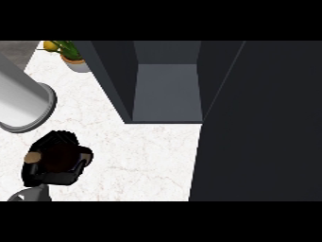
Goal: Pick up the wine, place it into the cabinet and close the cabinet
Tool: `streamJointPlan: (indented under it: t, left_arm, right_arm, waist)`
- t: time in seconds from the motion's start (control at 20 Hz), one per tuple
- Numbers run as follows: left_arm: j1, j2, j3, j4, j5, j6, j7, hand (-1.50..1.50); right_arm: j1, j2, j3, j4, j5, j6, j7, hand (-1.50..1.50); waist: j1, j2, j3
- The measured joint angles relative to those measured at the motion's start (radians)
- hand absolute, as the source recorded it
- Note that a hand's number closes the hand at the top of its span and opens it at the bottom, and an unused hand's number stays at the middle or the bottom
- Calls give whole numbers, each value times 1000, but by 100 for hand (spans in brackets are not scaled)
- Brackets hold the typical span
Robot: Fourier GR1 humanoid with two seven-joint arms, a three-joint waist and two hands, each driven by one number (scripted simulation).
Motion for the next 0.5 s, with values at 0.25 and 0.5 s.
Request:
streamJointPlan:
  t: [0.25, 0.5]
  left_arm:
    - [52, -37, -15, -164, 50, 0, 45, 150]
    - [73, -60, -54, -344, 123, -19, 209, 150]
  right_arm:
    - [-4, 1, -8, -3, -2, 1, 16, -150]
    - [-14, 11, 6, -3, -2, -4, 33, -150]
  waist:
    - [3, -1, 0]
    - [3, -1, 0]
